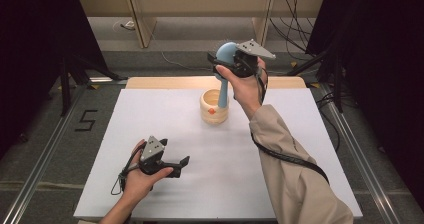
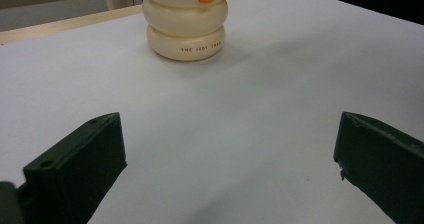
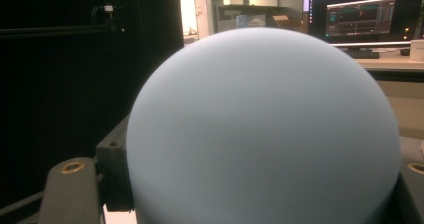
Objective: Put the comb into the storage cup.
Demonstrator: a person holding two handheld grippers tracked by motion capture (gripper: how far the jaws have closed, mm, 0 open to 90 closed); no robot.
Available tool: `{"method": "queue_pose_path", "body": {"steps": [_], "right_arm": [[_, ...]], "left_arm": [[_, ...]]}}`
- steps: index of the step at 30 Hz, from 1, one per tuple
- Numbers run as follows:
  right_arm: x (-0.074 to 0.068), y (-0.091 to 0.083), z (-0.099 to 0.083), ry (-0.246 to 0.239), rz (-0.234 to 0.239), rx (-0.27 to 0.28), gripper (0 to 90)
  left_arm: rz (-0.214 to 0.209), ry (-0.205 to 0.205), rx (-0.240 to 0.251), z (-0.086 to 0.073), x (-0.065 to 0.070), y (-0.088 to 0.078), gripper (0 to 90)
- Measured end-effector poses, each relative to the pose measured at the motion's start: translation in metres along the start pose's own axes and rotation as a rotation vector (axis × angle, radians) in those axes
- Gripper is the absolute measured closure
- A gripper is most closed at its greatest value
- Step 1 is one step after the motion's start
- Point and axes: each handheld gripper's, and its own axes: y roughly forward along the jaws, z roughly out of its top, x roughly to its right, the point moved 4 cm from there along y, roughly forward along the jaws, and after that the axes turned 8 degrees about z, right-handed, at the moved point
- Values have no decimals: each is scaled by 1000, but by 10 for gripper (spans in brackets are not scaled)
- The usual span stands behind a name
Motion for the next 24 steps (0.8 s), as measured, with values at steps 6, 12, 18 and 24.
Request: {"method": "queue_pose_path", "body": {"steps": [6, 12, 18, 24], "right_arm": [[0, 2, 0, -5, 2, 5, 245], [1, 4, 0, -7, 0, 12, 245], [1, 6, -1, -14, -3, 16, 245], [2, 8, -2, -13, -7, 17, 245]], "left_arm": [[-1, -1, 1, 0, 0, 0, 0], [0, -1, 1, 0, 0, 0, 0], [0, -1, 1, 0, 0, 0, 0], [0, -2, 3, 0, 0, 0, 0]]}}
